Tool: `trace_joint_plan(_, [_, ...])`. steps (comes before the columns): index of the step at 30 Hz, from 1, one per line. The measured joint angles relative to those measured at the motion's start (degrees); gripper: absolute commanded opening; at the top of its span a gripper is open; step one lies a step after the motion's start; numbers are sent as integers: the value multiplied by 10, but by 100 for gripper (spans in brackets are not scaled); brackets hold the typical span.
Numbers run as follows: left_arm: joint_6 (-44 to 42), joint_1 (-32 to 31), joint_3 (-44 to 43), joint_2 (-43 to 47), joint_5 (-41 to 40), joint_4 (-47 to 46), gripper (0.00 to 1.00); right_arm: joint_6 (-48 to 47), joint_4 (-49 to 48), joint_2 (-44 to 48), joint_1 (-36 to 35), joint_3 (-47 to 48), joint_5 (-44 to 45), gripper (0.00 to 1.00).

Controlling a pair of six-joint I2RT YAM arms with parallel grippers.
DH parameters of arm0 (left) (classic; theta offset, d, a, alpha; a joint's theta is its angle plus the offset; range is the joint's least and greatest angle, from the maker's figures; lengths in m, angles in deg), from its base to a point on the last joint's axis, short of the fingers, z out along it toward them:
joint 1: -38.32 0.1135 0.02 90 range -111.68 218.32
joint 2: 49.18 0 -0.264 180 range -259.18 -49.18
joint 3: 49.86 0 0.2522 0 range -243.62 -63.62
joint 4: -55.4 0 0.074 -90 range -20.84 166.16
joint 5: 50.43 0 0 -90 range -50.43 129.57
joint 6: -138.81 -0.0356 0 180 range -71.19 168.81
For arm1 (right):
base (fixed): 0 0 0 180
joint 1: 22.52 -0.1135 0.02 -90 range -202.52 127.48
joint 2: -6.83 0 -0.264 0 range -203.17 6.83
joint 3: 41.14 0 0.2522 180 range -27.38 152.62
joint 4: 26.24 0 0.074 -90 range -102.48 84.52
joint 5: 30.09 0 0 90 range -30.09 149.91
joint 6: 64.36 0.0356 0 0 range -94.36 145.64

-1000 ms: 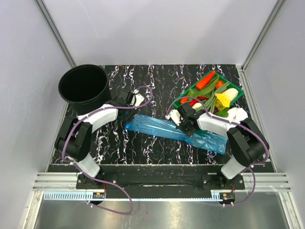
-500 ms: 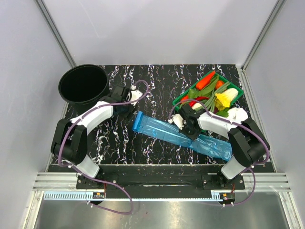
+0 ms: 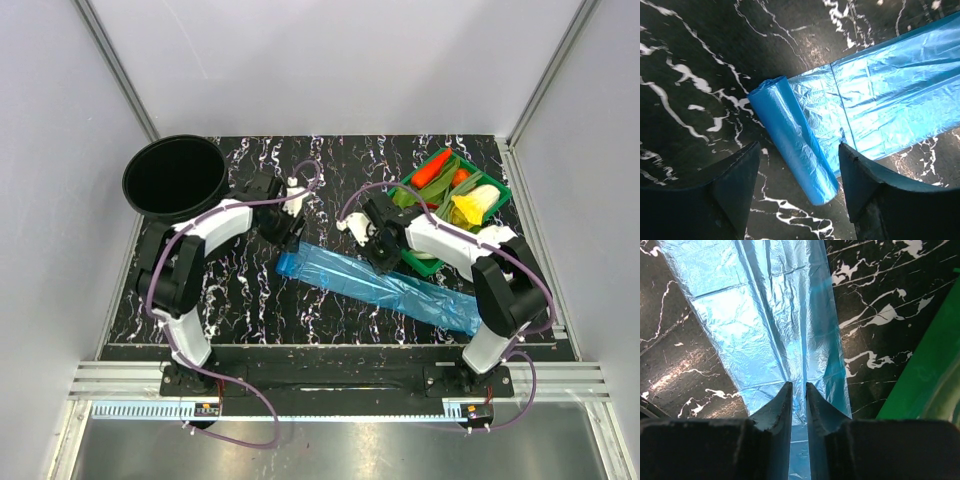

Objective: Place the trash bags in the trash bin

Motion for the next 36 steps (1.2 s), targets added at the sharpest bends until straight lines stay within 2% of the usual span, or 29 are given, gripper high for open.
trace_joint_plan(5, [7, 0, -1, -55, 10, 0, 68, 1, -1, -15, 0, 0, -10, 21])
trace_joint_plan(18, [23, 0, -31, -83, 19, -16, 67, 9, -12, -24, 0, -13, -43, 22])
trace_joint_plan(25, [34, 0, -69, -111, 14, -13, 62, 9, -15, -29, 0, -13, -47, 22])
trace_joint_plan(36, [46, -5, -68, -111, -7, -16, 66, 9, -17, -29, 0, -13, -48, 22])
